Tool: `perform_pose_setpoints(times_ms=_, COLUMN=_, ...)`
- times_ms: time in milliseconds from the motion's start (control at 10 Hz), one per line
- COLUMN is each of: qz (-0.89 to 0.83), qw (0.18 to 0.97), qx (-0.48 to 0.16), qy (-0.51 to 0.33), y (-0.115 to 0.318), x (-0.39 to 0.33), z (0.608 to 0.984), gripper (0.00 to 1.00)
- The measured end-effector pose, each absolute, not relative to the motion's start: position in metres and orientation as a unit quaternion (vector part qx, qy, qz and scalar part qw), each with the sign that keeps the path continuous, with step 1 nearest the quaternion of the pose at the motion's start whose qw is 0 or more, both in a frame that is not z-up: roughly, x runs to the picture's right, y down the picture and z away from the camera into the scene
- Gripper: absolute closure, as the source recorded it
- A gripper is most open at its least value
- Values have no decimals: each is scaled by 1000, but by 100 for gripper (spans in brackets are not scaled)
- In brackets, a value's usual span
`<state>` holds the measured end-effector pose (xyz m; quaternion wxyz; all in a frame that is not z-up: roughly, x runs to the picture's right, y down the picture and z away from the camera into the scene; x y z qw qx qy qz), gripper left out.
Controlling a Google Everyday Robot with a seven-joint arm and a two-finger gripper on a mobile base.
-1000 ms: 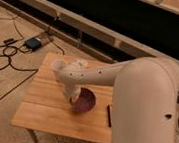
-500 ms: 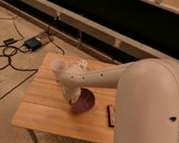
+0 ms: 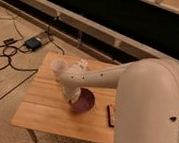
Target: Drag the ceramic bowl in a circle
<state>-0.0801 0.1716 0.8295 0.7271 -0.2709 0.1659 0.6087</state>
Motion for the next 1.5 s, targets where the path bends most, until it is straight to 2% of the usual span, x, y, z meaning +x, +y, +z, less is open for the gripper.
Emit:
perform_pose_setpoints(times_ms=1400, qz=609, qw=726, qx=-271, qy=166, y=172, x=-80, z=830, gripper=95)
perform_pose_setpoints(times_ms=1500, qz=609, qw=727, qx=-271, qy=166, y=172, x=-80, z=829, gripper=98)
